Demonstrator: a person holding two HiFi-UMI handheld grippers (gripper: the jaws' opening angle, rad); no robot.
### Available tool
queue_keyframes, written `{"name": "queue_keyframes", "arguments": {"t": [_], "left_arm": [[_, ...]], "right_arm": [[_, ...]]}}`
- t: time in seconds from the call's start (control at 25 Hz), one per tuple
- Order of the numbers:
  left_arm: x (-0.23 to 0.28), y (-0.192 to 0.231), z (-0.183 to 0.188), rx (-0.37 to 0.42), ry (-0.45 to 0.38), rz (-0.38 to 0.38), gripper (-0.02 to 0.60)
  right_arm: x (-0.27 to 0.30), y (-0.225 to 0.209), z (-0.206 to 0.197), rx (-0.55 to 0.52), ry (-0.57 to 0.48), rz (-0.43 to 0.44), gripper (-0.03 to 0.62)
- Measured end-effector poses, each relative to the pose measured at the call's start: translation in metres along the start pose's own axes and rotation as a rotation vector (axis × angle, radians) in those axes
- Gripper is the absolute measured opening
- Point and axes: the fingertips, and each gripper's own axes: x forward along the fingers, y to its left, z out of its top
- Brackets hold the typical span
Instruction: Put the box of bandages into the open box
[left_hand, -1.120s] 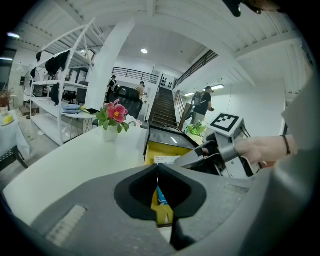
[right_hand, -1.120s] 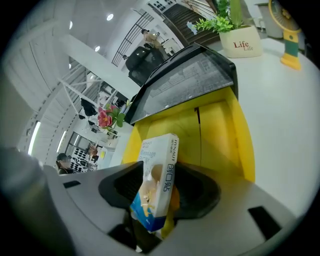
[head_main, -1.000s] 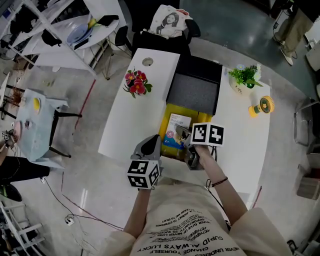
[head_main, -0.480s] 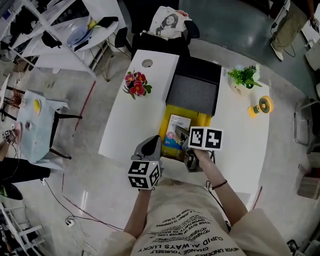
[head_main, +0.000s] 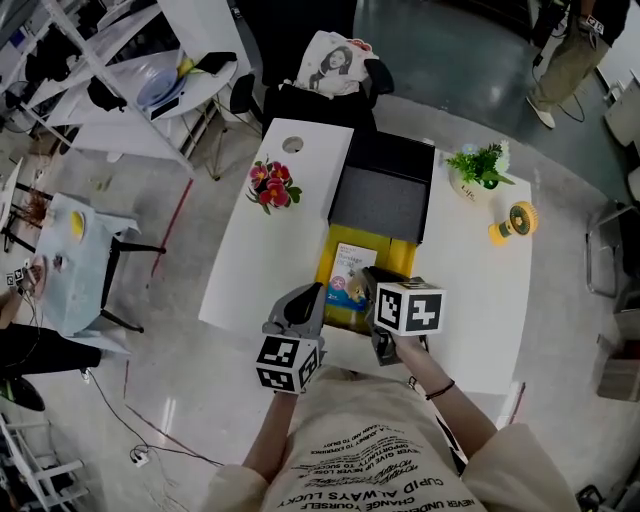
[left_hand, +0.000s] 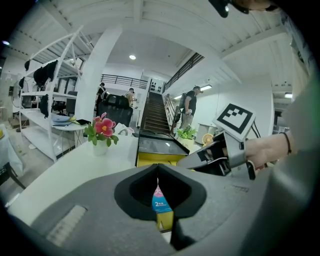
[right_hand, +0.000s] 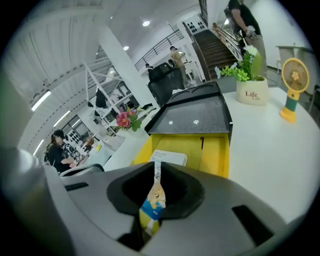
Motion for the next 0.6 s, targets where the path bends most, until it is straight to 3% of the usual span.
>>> {"name": "queue_keyframes", "arguments": {"t": [0.32,0.6], "left_arm": [[-0.009,-0.006,0.019,0.047,-0.062,-0.025,0.022],[-0.019,-0.006,0.045,0.090,-0.129,-0.030,0.021]], "right_arm": [[-0.029,0.025,0.020,-0.112,-0.124,0.175,0.008],[-0.059,0.034,0.040,-0.199,-0.248,0.261,0.005]]}}
